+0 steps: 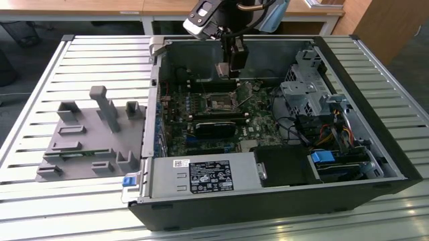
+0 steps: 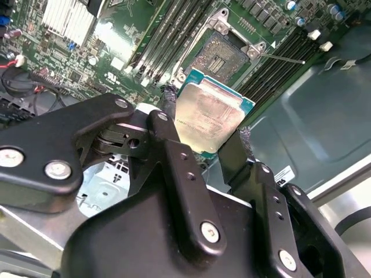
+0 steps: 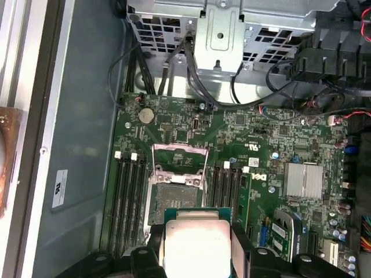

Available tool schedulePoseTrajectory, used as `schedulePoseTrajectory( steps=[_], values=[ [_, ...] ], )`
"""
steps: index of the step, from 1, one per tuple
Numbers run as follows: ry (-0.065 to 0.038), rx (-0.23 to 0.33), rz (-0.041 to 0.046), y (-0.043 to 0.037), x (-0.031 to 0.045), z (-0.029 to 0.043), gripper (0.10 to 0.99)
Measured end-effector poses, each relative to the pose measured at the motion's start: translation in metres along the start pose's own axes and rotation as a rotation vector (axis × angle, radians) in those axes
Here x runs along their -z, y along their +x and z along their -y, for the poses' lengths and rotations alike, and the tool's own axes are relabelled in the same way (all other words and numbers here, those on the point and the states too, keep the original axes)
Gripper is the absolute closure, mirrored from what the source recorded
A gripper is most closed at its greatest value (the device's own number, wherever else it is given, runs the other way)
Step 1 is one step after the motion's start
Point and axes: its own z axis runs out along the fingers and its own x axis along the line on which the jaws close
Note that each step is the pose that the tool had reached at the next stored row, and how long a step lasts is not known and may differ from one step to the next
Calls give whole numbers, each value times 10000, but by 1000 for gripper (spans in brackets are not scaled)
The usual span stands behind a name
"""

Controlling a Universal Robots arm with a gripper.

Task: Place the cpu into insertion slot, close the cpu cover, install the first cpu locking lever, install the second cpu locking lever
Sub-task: 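Place the cpu into insertion slot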

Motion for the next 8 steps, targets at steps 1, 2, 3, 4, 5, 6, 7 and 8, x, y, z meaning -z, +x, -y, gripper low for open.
schedulePoseTrajectory(
  steps=[1, 2, 3, 4, 5, 6, 7, 8],
  values=[
    [-1, -59, 5, 0, -2, 0, 545],
    [-2, -119, 10, 0, -4, 0, 545],
    [-3, -177, 16, 0, -6, 0, 545],
    [-5, -242, 21, 0, -9, 1, 545],
    [-6, -301, 26, 0, -11, 1, 545],
    [-7, -361, 31, 0, -13, 1, 545],
    [-8, -421, 36, 0, -15, 1, 545],
    [-9, -480, 41, 0, -17, 1, 545]
  ],
)
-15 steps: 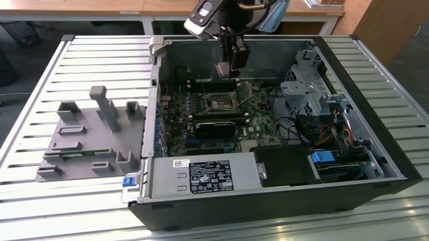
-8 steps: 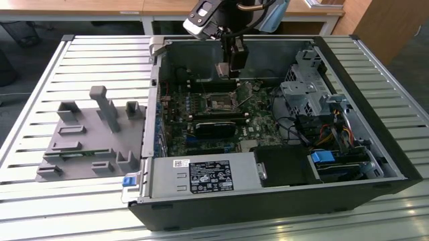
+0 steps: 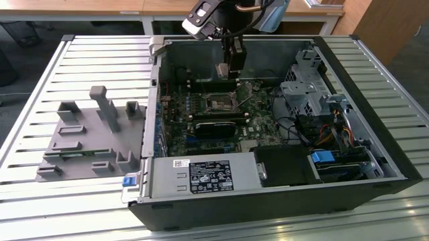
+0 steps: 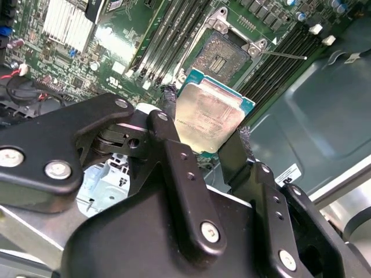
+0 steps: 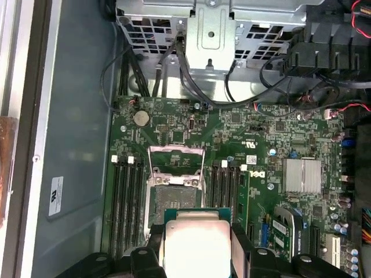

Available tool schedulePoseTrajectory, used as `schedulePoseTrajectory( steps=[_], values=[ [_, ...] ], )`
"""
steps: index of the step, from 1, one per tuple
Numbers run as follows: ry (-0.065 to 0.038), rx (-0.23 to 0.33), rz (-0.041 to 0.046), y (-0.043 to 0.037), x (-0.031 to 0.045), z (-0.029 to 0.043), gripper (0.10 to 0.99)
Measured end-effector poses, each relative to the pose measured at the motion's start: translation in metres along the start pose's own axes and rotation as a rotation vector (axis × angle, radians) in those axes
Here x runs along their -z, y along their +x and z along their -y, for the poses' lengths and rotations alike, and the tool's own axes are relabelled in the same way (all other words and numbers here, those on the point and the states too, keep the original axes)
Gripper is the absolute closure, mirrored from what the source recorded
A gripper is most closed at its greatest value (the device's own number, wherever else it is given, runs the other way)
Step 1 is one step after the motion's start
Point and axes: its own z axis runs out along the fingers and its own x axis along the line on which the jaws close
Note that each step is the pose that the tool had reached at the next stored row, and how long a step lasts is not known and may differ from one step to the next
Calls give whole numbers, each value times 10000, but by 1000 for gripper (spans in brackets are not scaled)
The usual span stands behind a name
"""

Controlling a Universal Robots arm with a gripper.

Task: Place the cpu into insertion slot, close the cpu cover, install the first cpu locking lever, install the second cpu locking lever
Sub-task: 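Place the cpu into insertion slot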

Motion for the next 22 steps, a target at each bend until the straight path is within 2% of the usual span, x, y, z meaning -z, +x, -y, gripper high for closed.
schedulePoseTrajectory(
  steps=[15, 19, 22],
  values=[
    [-16, -888, 77, 0, -39, 3, 545],
    [-17, -872, 76, 1, -62, 11, 545],
    [-12, -588, 50, 1, -80, 15, 545]
  ],
)
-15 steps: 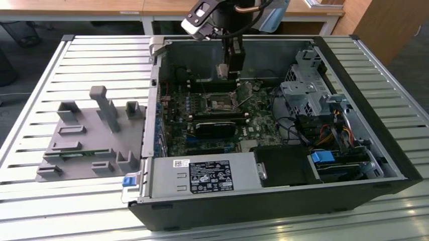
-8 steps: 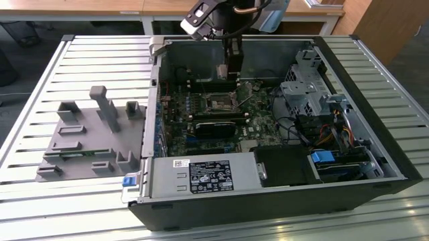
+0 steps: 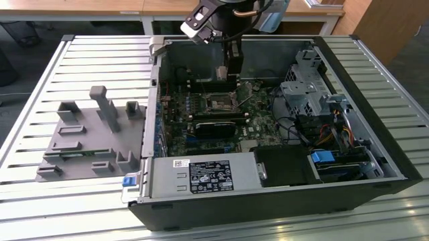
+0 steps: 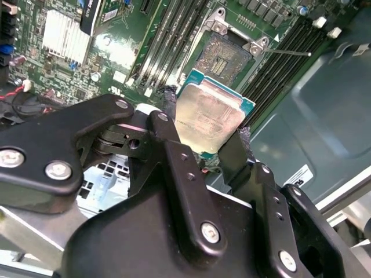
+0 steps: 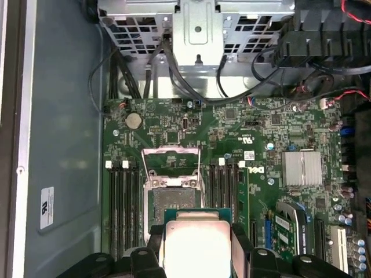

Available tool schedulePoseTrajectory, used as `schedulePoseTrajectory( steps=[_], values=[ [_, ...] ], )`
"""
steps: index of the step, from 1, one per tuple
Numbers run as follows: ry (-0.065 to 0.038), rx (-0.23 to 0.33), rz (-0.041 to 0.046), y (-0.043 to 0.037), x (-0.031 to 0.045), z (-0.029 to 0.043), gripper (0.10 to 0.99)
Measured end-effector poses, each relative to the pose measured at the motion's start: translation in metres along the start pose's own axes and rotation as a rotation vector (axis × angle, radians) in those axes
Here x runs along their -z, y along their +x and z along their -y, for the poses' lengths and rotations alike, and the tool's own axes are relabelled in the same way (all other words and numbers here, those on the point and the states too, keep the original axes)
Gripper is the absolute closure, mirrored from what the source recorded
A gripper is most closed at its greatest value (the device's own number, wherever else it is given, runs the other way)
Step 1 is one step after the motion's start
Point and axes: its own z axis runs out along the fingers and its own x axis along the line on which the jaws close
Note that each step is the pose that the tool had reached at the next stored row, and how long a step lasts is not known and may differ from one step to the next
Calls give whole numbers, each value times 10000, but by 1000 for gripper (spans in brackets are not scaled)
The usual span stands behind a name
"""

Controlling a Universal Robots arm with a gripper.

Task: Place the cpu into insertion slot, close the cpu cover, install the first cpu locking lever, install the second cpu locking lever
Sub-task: 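Place the cpu into insertion slot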

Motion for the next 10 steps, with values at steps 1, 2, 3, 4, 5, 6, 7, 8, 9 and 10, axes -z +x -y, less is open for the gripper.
schedulePoseTrajectory(
  steps=[1, 2, 3, 4, 5, 6, 7, 8, 9, 10],
  values=[
    [2, 77, -6, 1, -6, 1, 545],
    [3, 137, -11, 2, -15, 3, 545],
    [3, 166, -15, 3, -24, 4, 545],
    [3, 179, -16, 2, -31, 5, 545],
    [4, 182, -15, 2, -39, 6, 545],
    [4, 182, -15, 2, -47, 7, 545],
    [4, 182, -15, 2, -55, 8, 545],
    [4, 182, -16, 2, -63, 9, 545],
    [4, 182, -16, 2, -71, 10, 545],
    [5, 182, -15, 2, -78, 11, 545]
  ],
)
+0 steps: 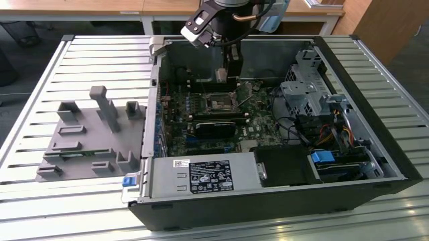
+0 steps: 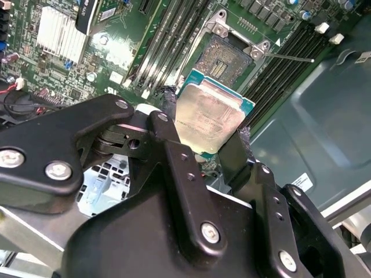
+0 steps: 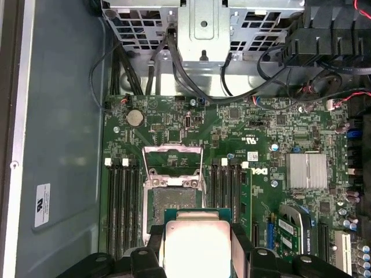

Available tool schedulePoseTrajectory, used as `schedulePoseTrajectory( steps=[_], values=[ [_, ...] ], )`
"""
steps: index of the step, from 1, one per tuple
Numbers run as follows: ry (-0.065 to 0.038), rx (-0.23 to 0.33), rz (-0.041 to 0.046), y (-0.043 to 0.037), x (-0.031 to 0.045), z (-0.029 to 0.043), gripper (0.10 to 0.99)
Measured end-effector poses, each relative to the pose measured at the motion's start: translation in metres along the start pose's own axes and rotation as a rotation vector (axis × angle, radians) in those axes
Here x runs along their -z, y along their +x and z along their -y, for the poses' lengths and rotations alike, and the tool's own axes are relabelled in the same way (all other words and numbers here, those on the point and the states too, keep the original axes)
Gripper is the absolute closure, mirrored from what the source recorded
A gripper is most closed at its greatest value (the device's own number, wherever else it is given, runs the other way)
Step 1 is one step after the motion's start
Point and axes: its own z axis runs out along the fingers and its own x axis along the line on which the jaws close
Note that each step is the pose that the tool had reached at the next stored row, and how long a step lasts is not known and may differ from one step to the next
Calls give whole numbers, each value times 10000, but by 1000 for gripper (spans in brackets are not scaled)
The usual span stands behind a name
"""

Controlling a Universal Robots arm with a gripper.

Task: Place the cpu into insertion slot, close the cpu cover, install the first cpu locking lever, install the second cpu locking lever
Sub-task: 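Place the cpu into insertion slot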

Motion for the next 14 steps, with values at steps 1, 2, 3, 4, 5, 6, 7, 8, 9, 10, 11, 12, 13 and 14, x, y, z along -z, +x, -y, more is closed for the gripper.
schedulePoseTrajectory(
  steps=[1, 2, 3, 4, 5, 6, 7, 8, 9, 10, 11, 12, 13, 14],
  values=[
    [1, 0, 0, 0, -7, 1, 545],
    [1, 0, 0, 0, -14, 1, 545],
    [2, 0, 0, 0, -21, 2, 545],
    [2, 0, 0, -1, -28, 3, 545],
    [3, 0, 0, -1, -36, 4, 545],
    [4, -1, 0, -1, -44, 4, 545],
    [5, -1, 0, -1, -52, 5, 545],
    [7, -1, 1, -1, -60, 6, 545],
    [8, -1, 0, -1, -70, 6, 545],
    [8, 0, -1, -1, -79, 7, 545],
    [9, 0, -1, -2, -87, 9, 545],
    [8, 1, -1, -2, -96, 11, 545],
    [9, 4, -1, -2, -106, 13, 545],
    [9, 7, -2, -2, -117, 16, 545]
  ],
)
